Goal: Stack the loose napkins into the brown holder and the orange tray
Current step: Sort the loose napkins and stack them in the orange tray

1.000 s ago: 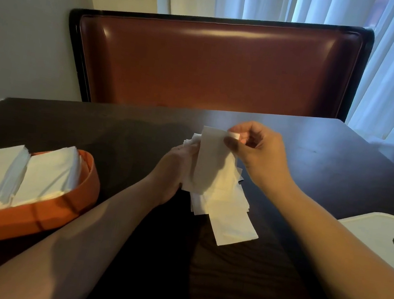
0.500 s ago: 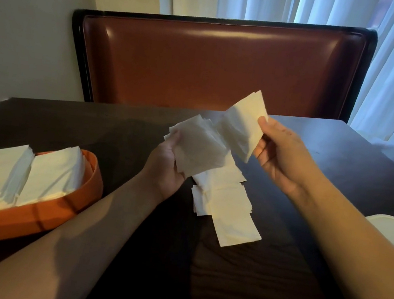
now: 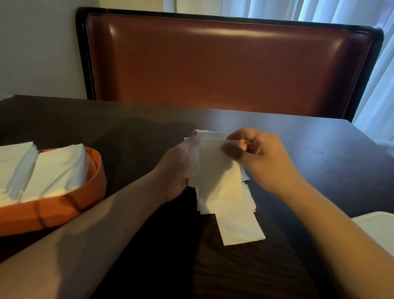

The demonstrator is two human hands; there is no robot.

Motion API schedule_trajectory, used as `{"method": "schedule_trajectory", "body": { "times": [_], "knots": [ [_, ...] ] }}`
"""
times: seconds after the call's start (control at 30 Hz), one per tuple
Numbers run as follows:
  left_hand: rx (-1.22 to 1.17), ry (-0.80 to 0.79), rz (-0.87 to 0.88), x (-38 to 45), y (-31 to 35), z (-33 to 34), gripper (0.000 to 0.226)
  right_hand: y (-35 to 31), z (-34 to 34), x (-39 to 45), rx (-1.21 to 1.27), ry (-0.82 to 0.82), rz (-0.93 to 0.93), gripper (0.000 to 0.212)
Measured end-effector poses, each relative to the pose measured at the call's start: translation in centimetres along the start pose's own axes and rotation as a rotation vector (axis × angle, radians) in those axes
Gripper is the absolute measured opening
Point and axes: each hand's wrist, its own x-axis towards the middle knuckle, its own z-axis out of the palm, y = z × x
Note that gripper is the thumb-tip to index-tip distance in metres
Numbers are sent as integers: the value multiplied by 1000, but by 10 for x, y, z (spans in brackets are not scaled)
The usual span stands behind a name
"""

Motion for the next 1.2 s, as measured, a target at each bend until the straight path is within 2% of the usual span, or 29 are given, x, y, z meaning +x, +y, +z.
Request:
{"method": "schedule_trajectory", "body": {
  "times": [0.2,0.4,0.53,0.73,0.87,0.93,1.0,1.07,1.13,1.2],
  "knots": [
    [26,-40,-64,-3,2,5,53,0,7,2,-105,130,31,10],
    [60,-78,-73,-6,3,5,58,12,6,3,-45,244,22,11],
    [28,-69,-61,-1,0,3,61,13,2,2,15,359,-21,2],
    [19,-40,-57,0,1,-1,56,14,-3,3,104,276,-8,5],
    [10,4,-78,0,0,0,45,15,-6,4,168,351,0,13],
    [15,46,-87,-2,3,2,39,15,-10,5,266,375,36,10],
    [105,149,2,-1,2,1,33,15,-15,5,405,303,70,5],
    [328,259,256,1,-1,-2,34,15,-18,3,581,153,84,8],
    [421,296,434,4,-3,-4,38,13,-18,1,677,24,92,11],
    [393,251,467,1,-1,-2,55,11,-17,0,683,-46,88,13]
  ]
}}
